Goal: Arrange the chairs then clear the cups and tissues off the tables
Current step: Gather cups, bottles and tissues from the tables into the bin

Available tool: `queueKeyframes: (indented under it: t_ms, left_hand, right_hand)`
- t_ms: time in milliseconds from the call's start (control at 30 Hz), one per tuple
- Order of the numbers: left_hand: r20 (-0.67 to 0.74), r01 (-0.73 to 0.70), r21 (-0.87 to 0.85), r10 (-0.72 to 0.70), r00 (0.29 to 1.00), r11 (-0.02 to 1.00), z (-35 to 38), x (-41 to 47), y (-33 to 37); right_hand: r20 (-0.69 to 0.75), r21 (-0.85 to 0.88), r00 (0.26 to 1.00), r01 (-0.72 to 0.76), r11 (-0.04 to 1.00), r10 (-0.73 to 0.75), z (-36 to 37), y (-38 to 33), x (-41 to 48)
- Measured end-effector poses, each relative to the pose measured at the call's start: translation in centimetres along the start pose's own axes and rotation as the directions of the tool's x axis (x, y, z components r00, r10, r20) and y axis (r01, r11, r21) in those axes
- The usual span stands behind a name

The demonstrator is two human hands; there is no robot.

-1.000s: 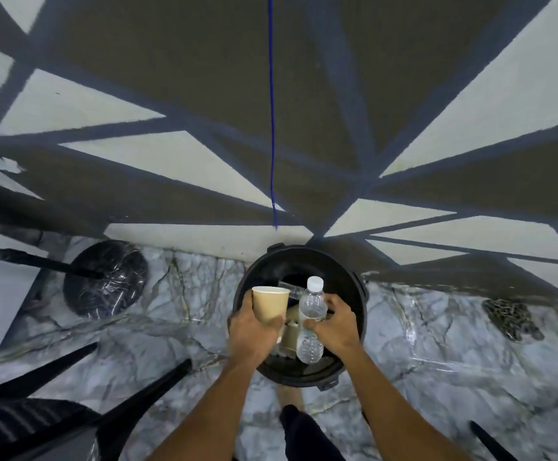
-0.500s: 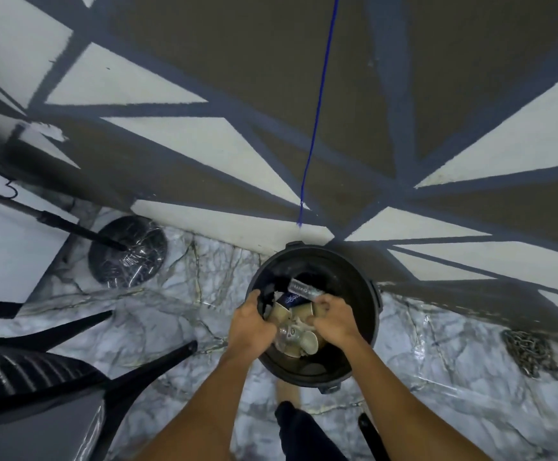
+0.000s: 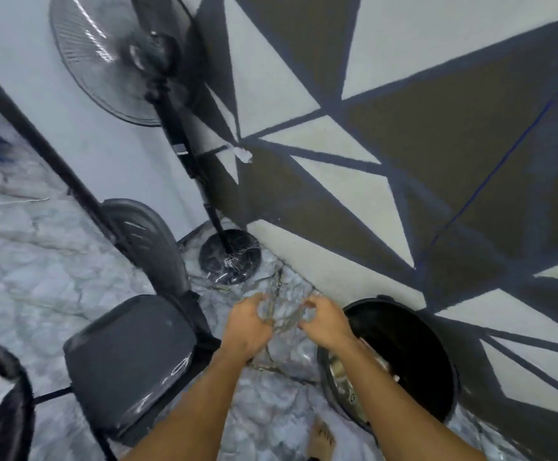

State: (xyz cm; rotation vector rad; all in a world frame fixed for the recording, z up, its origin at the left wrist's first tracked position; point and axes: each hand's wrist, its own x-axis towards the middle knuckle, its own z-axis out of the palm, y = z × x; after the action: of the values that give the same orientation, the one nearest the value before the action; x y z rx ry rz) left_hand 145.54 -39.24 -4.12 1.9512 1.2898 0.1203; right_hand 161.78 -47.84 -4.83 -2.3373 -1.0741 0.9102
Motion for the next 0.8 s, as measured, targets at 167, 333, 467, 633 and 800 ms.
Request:
queueKeyframes:
  t_ms: [167, 333, 467, 633, 800]
  left_hand:
    - [-0.165, 0.096, -0.015, -0.097, 0.982, 0.995, -9.6, -6.1, -9.1]
    - [-0.299, 0.264, -0.081, -0.277, 0.913, 0.961, -17.1, -12.8, -17.6]
    - [-0.399, 0.388, -0.125, -0.404, 0.823, 0.913, -21.4, -18.6, -23.1]
    - [-0.47, 0.521, -0.248, -0.572, 0.672, 0.817, -24.6, -25.1, -29.4]
    - [-0.478, 0.595, -0.36, -0.69, 0.544, 0.719, -26.9, -28.9, -34.9]
  right_hand:
    - [0.095, -0.141, 0.976, 0.206, 0.968, -0.194, 6.3, -11.3, -3.4]
    - [0.287, -0.227, 0.88, 0.446, 0.866, -0.378, 13.7, -20.9, -6.4]
    - [0.441, -0.264, 0.774, 0.596, 0.758, -0.454, 19.8, -27.6, -8.6]
    - [0.596, -0.224, 0.597, 0.766, 0.603, -0.537, 27.2, -34.9, -12.3]
    - [0.702, -0.135, 0.43, 0.863, 0.487, -0.568, 33.6, -40.9, -14.9]
